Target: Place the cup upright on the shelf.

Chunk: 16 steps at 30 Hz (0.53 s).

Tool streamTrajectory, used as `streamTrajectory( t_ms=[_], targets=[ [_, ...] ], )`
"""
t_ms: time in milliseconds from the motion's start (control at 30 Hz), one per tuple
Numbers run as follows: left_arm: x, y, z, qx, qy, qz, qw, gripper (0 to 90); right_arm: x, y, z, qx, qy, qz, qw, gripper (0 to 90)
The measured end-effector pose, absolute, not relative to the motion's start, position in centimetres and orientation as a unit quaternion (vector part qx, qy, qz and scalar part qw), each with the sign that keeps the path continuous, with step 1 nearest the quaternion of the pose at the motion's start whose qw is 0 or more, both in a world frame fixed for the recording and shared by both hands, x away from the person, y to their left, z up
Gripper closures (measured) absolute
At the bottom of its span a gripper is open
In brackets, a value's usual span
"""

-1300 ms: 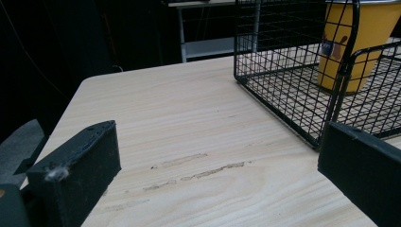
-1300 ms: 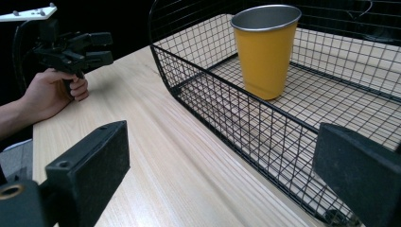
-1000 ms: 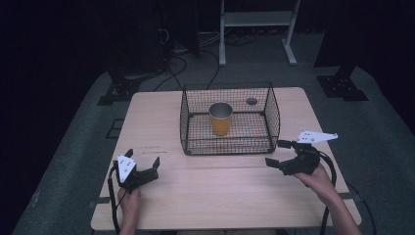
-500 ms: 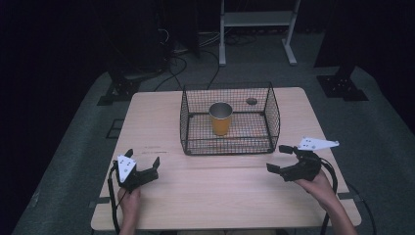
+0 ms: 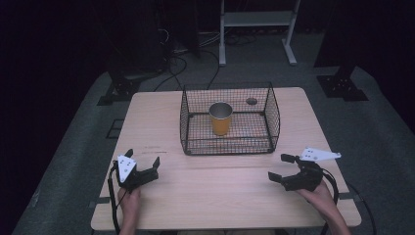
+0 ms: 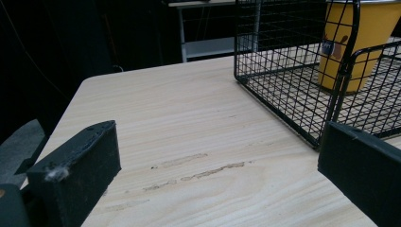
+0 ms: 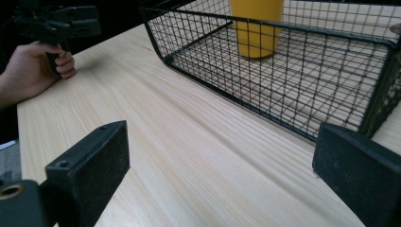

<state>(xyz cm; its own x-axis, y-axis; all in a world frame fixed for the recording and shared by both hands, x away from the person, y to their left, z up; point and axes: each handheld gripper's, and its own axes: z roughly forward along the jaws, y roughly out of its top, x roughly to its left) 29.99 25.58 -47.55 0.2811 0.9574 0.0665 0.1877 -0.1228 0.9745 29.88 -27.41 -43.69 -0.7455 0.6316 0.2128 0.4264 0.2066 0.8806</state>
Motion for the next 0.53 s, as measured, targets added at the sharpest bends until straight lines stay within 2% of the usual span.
streamTrajectory(
  t_ms=[533],
  targets=[
    [30.0, 25.6, -47.5, 0.636, 0.450, 0.397, 0.485, 0.0, 26.5, -29.6, -45.8, 0.377, 0.741, 0.546, 0.106, 4.5]
  ],
)
